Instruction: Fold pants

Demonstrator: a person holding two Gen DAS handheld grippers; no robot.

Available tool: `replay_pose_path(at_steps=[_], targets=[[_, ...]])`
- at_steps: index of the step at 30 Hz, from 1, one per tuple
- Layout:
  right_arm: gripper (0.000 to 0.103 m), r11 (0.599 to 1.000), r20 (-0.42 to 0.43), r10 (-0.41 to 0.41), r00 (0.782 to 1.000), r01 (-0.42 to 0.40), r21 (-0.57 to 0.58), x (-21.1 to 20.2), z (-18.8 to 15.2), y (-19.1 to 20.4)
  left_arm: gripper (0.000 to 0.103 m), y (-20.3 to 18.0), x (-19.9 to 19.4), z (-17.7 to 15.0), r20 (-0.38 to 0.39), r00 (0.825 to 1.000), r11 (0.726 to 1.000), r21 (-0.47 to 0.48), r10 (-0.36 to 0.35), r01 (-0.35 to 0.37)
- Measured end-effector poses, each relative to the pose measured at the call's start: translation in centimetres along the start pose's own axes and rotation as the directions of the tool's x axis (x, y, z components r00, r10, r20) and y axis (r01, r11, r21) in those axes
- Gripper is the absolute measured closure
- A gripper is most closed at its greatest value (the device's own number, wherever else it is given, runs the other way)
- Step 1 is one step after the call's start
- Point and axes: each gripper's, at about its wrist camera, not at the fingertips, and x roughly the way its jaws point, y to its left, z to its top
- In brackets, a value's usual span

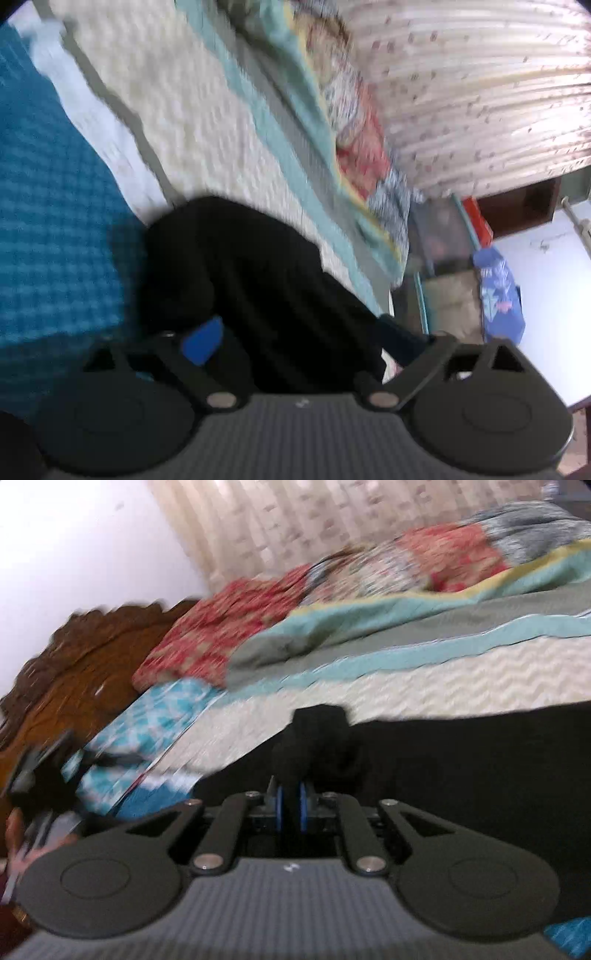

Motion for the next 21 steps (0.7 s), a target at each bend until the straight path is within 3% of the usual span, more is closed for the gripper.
replay_pose_path(at_steps=[4, 8, 10, 12, 14, 18, 21], targets=[[0.091, 0.986, -0.038, 0.029, 0.999, -0.035, -0.165, 2.5, 0.3, 3.8, 0.005, -0.6, 3.6, 1.0, -0.113, 0.993, 1.000, -0.005, 0.029, -0.030], [0.091, 0.952, -0.091, 0.051, 0.995, -0.076, -0.296, 4.0, 0.0, 6.9, 0.003, -3.2, 4.2, 2.2, -0.122, 0.990, 0.991, 0.120, 0.073, -0.058], [0.091, 0.925, -0.112, 0.029, 0.993, -0.069, -0.374, 4.6, -0.8, 8.3, 0.000, -4.5, 4.1, 2.6, -0.134, 0.981, 0.968, 0.228, 0.141, -0.108], [0.091, 0.897, -0.131, 0.006, 0.991, -0.063, -0.437, 5.3, -1.4, 9.0, 0.000, -6.1, 4.9, 3.0, -0.136, 0.961, 0.924, 0.335, 0.242, -0.186], [0.091, 0.885, -0.145, -0.016, 0.989, -0.053, -0.463, 5.7, -2.1, 9.4, 0.000, -7.8, 6.1, 3.3, -0.121, 0.931, 0.860, 0.438, 0.344, -0.261], [0.091, 0.882, -0.165, -0.038, 0.986, -0.044, -0.469, 6.0, -2.6, 9.1, 0.000, -12.0, 8.6, 3.2, -0.116, 0.895, 0.737, 0.618, 0.431, -0.275], [0.091, 0.880, -0.172, -0.039, 0.984, -0.048, -0.472, 6.2, -2.5, 8.9, 0.000, -13.8, 11.5, 1.8, -0.141, 0.854, 0.658, 0.703, 0.501, -0.270]])
